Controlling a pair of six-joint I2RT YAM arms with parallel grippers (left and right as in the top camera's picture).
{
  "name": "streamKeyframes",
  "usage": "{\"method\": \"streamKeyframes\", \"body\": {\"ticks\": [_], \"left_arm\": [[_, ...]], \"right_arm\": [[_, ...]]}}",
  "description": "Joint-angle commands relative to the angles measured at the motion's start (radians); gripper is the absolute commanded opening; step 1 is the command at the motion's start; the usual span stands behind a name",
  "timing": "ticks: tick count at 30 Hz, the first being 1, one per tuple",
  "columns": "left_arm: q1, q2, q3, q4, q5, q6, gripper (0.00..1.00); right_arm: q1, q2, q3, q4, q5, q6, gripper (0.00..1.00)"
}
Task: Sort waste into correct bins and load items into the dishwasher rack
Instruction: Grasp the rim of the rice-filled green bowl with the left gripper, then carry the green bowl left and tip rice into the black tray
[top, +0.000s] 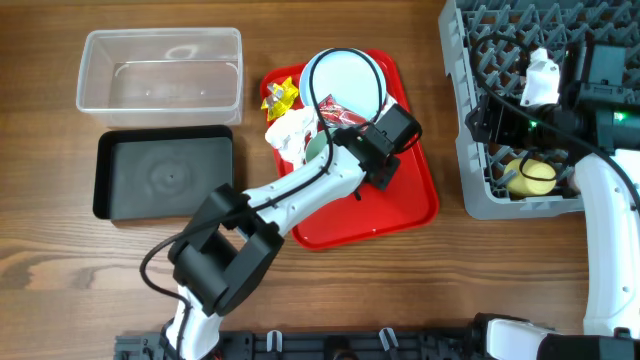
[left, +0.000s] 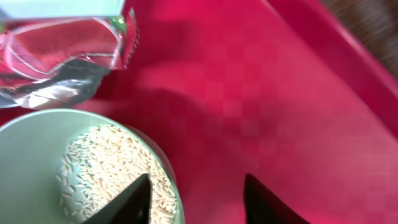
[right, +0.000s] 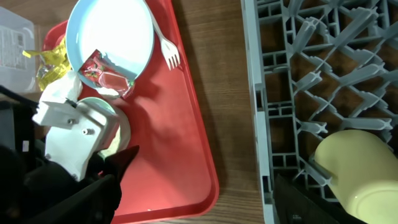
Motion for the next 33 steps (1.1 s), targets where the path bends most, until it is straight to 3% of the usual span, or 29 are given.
{"method": "streamKeyframes", "body": {"ticks": [1, 6, 21, 24, 33], "left_arm": [[0.002, 0.020, 0.013, -0.002, -0.016, 0.008, 0.26], [0.002, 0.020, 0.013, 0.000, -0.016, 0.008, 0.18], [0.003, 0.058, -0.009, 0.011, -0.016, 0.008, 0.19], [0.003, 0.060, -0.009, 0.007, -0.016, 0.008, 0.04], [0.007, 0.028, -0.008, -0.069, -0.071, 0.023, 0.04]], "right_arm": [[-0.003, -0.010, 0.016, -0.005, 0.024, -0.017, 0.83], [-0.003, -0.010, 0.016, -0.007, 0.024, -0.017, 0.83], [-0.003, -0.010, 0.016, -0.026, 0.025, -0.021, 0.83], [-0.003, -0.010, 0.016, -0.030, 0.025, -0.021, 0.83], [-0.003, -0.010, 0.016, -0.034, 0.029, -0.025, 0.83]]}}
